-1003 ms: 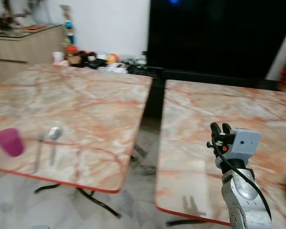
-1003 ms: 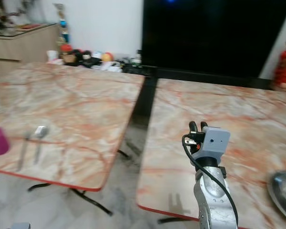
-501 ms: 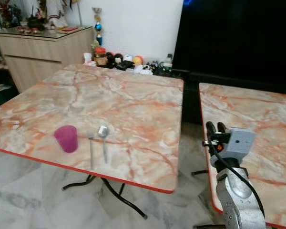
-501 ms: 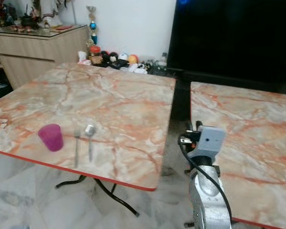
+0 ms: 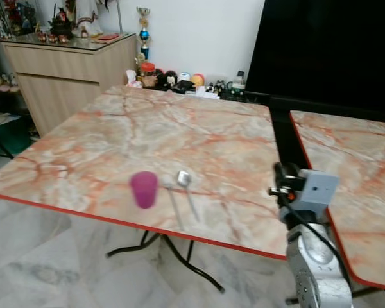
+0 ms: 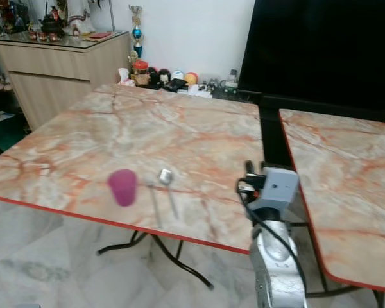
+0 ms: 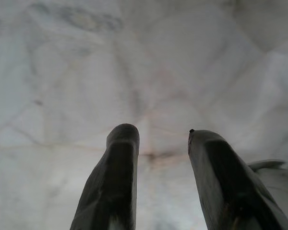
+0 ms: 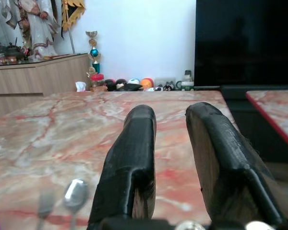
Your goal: Setting the table
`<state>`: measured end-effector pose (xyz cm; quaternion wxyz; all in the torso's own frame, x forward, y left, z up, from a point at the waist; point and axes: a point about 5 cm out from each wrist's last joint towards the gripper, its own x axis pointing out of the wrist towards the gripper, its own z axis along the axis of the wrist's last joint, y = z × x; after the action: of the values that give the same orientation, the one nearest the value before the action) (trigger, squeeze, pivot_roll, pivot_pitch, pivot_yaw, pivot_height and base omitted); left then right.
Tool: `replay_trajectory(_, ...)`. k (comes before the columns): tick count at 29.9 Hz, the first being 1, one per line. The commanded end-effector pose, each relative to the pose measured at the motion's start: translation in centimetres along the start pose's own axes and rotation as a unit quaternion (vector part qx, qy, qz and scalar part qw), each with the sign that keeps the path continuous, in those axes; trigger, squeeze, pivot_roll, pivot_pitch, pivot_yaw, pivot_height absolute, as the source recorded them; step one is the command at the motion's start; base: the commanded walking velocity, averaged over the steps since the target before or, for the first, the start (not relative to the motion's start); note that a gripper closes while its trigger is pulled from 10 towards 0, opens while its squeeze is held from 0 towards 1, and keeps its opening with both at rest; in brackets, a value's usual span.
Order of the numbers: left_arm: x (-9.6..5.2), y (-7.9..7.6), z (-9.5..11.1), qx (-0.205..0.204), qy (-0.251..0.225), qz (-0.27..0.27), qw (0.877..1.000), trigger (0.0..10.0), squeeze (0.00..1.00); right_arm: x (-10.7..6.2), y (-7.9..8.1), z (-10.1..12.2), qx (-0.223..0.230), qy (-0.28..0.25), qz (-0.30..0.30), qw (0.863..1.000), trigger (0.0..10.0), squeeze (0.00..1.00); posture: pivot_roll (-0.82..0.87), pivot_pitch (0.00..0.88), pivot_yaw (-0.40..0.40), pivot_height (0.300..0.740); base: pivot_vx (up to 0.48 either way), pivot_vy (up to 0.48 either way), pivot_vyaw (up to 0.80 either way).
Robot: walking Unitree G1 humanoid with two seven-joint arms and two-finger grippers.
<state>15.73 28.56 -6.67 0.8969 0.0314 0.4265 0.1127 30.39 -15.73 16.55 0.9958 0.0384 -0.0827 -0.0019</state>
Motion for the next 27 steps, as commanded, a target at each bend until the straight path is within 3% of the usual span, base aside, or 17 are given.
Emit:
replay_trajectory(1, 0.03, -0.44, -0.16, 0.001, 0.001, -0.005, 1.0, 10.0, 0.0, -0.12, -1.0, -0.03, -0.005, 0.001, -0.014, 1.0, 10.0, 0.0, 0.01, 0.0, -0.017, 0.74, 0.0, 0.48, 0.0)
replay_trajectory(14, 0.05, -0.58, -0.12, 0.003, 0.0, -0.007, 1.0, 10.0, 0.0, -0.08, -0.81, -0.08, -0.004, 0.004, -0.011, 1.0, 10.0, 0.0, 0.01, 0.0, -0.022, 0.74, 0.0, 0.424, 0.0)
replay_trajectory(27, 0.09, -0.96, 0.03, 0.013, -0.008, -0.01, 1.0, 10.0, 0.0, -0.14, -0.74, -0.1, -0.002, 0.006, -0.012, 1.0, 10.0, 0.0, 0.01, 0.0, -0.024, 0.74, 0.0, 0.0, 0.0)
